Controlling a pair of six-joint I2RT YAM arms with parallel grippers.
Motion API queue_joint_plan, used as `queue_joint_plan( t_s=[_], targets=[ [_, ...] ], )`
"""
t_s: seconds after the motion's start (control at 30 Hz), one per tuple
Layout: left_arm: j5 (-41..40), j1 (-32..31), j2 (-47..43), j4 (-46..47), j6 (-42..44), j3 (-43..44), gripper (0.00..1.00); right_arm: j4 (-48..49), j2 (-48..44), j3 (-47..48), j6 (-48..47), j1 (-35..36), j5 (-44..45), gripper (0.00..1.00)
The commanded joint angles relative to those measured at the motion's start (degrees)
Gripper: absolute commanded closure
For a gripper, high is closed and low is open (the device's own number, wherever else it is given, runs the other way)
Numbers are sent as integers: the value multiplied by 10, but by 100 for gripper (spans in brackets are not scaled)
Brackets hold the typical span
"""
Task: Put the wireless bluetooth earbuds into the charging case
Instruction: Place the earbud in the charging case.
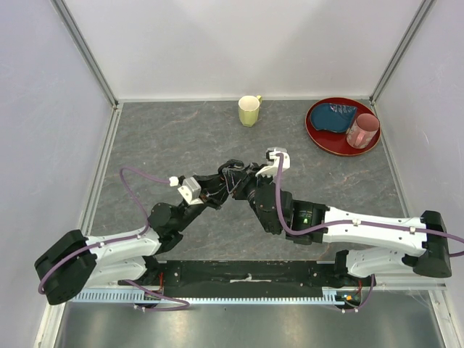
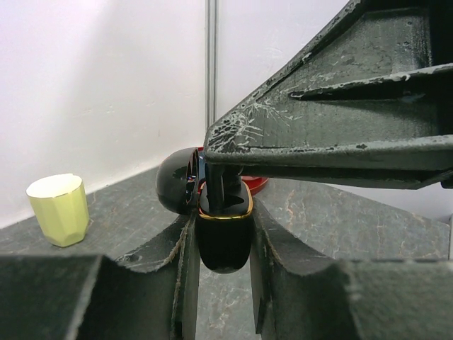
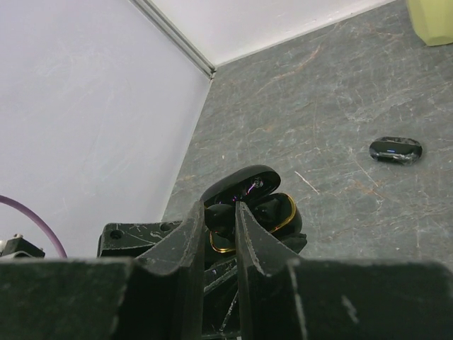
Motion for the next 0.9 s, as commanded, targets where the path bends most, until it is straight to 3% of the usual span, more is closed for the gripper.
queue_joint_plan(
  t_s=[0.0,0.87],
  targets=[
    [-20,-7,-10,149,46,33,98,-39,7,21,41,7,-20,100],
    [-6,-16,-49,130,71,35,98,-228,50,130,72,-5,-31,100]
  ],
)
